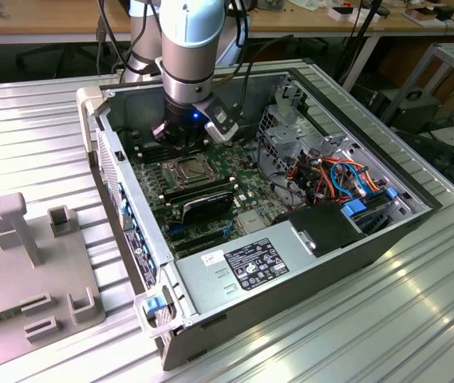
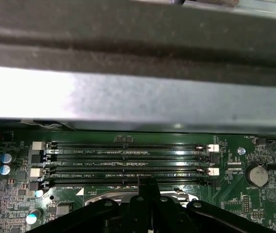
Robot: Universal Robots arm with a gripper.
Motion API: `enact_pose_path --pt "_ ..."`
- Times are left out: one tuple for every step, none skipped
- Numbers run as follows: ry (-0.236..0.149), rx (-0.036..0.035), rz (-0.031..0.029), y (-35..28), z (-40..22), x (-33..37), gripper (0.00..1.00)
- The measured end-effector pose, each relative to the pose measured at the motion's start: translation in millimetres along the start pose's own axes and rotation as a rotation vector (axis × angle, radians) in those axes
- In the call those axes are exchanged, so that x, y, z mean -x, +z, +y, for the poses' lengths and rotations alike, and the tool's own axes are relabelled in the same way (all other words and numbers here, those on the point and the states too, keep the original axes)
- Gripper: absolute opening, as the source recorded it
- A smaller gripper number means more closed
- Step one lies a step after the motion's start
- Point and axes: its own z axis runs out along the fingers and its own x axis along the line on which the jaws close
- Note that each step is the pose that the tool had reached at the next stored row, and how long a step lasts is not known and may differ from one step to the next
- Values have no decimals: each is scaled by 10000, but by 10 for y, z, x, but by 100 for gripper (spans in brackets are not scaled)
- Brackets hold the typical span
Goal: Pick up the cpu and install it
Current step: 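Install the first cpu locking lever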
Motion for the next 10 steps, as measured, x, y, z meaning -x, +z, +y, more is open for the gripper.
enact_pose_path --pt "-1 -10 0 6 -1 2 11" --pt "-2 -20 0 12 -2 4 11" --pt "-4 -29 1 17 -3 6 11" --pt "-5 -39 1 23 -4 7 11" --pt "-8 -54 2 30 -5 10 11" --pt "-9 -66 2 36 -6 12 11" --pt "-10 -74 2 41 -7 15 11" --pt "-12 -85 3 46 -8 17 11" --pt "-13 -90 3 50 -8 19 11" --pt "-13 -96 4 53 -9 21 11"
